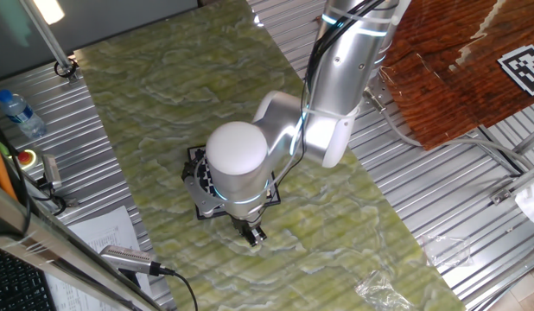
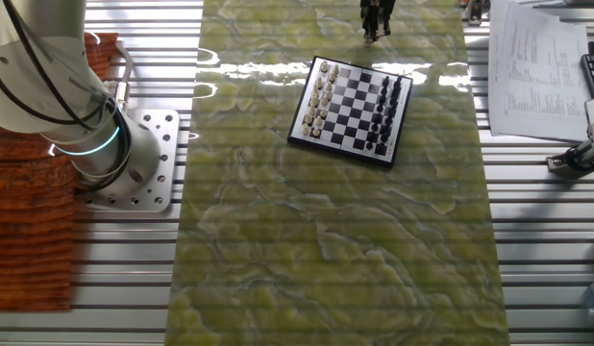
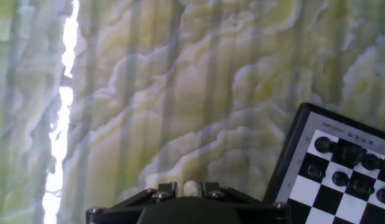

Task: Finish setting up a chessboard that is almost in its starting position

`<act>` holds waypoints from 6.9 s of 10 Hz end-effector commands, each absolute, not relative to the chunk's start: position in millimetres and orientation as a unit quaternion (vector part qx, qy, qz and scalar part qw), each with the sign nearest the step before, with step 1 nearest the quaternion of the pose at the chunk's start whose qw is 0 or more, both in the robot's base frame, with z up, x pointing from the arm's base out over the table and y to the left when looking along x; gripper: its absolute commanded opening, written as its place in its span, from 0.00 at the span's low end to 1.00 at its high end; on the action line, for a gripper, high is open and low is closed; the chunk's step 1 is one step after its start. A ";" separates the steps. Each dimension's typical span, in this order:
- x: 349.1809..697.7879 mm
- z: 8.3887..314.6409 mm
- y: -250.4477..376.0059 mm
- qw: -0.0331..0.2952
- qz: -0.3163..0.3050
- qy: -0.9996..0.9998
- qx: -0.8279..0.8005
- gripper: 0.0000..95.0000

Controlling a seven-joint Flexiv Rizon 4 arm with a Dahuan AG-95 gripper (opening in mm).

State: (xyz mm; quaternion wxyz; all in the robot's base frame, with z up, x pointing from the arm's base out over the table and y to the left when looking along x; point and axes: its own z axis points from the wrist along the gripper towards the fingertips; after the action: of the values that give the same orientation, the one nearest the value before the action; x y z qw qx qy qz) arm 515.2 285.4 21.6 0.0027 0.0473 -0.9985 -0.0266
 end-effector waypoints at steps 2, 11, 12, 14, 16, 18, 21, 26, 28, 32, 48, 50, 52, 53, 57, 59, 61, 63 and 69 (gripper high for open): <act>513.9 32.6 285.7 0.005 -0.024 -0.998 0.054 0.00; 438.8 85.6 251.4 -0.011 0.023 -0.990 0.138 0.00; 435.1 86.5 244.1 -0.011 0.022 -0.989 0.146 0.00; 428.8 90.2 229.3 -0.009 0.020 -0.987 0.160 0.00; 423.1 92.6 218.2 -0.009 0.018 -0.986 0.168 0.00; 421.9 90.3 208.4 -0.008 0.019 -0.985 0.173 0.00; 417.9 76.2 202.4 -0.013 0.017 -0.985 0.171 0.00; 413.9 66.2 197.9 -0.011 0.021 -0.984 0.174 0.00; 411.1 64.5 191.9 -0.010 0.021 -0.980 0.200 0.00; 411.1 59.9 186.8 -0.015 0.006 -0.972 0.233 0.00; 411.8 49.8 194.3 -0.003 0.014 -0.937 0.350 0.00; 411.9 46.9 193.5 -0.004 0.013 -0.936 0.352 0.00; 412.2 45.2 193.1 -0.004 0.015 -0.936 0.351 0.00; 412.3 44.4 192.9 -0.004 0.014 -0.936 0.350 0.00; 412.2 43.8 192.6 -0.002 0.018 -0.937 0.348 0.00; 412.0 43.5 192.5 -0.002 0.018 -0.938 0.346 0.00; 411.9 43.4 192.2 -0.003 0.016 -0.937 0.348 0.00; 411.6 42.6 192.0 -0.003 0.016 -0.937 0.349 0.00; 411.3 37.9 191.0 -0.004 0.012 -0.938 0.346 0.00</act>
State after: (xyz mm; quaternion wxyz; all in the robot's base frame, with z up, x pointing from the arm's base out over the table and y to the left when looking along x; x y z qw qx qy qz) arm 410.8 191.5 37.8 -0.0024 0.3451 -0.9385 0.0109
